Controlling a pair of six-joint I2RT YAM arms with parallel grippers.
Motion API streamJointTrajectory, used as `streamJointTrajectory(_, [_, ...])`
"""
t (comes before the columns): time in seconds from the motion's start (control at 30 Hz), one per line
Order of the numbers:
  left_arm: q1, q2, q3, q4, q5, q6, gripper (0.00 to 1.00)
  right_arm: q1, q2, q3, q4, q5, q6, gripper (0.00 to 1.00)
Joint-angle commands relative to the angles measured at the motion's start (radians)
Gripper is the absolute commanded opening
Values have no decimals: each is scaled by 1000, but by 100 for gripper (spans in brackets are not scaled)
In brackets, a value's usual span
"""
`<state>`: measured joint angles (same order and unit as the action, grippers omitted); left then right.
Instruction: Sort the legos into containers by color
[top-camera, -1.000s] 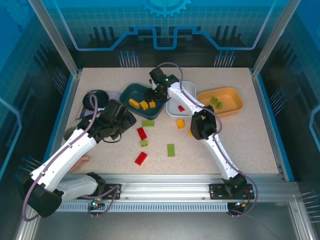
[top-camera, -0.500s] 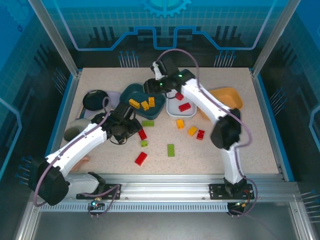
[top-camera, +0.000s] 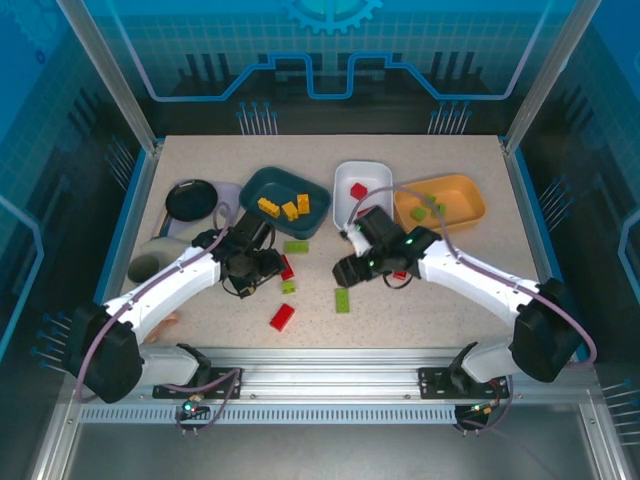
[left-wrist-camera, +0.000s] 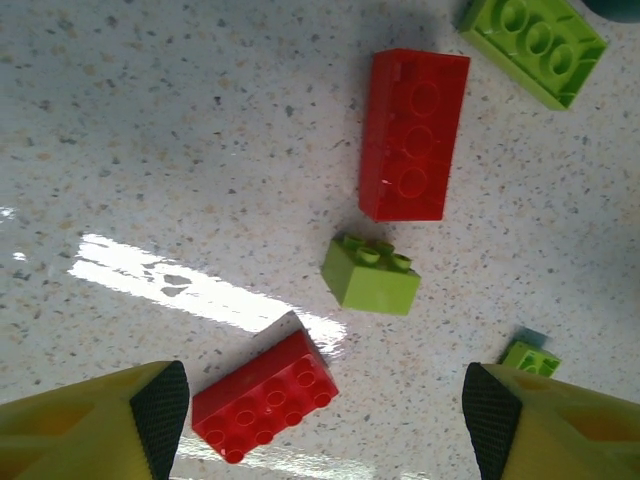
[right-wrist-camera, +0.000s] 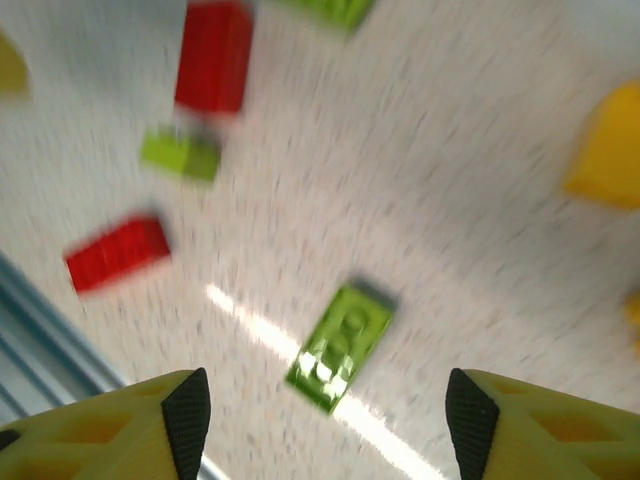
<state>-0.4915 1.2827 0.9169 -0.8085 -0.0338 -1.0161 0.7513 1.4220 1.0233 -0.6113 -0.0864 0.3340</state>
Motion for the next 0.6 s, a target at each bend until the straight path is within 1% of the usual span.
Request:
streamJointTrajectory(0.0, [10, -63, -26, -95, -63, -29, 76, 67, 96, 23, -9, -3, -13, 70])
streamJointTrajectory(0.1, [11, -122, -47, -148, -117, -57, 76, 139, 193, 97, 27, -5, -13, 71])
streamJointTrajectory(0.2, [11, -200, -74, -195, -158, -80, 76, 193, 316, 197, 31, 21, 7, 72])
streamJointTrajectory(0.3, [11, -293, -97, -236, -192, -98, 76, 212, 428, 292, 24, 12, 68, 72])
streamJointTrajectory(0.4, [11, -382, -121, -271, -218, -104, 76, 232, 506, 386, 14, 23, 116, 73])
streamJointTrajectory(0.57, [10, -457, -137, -325, -233, -109, 76, 249, 648, 533, -75, 86, 195, 74])
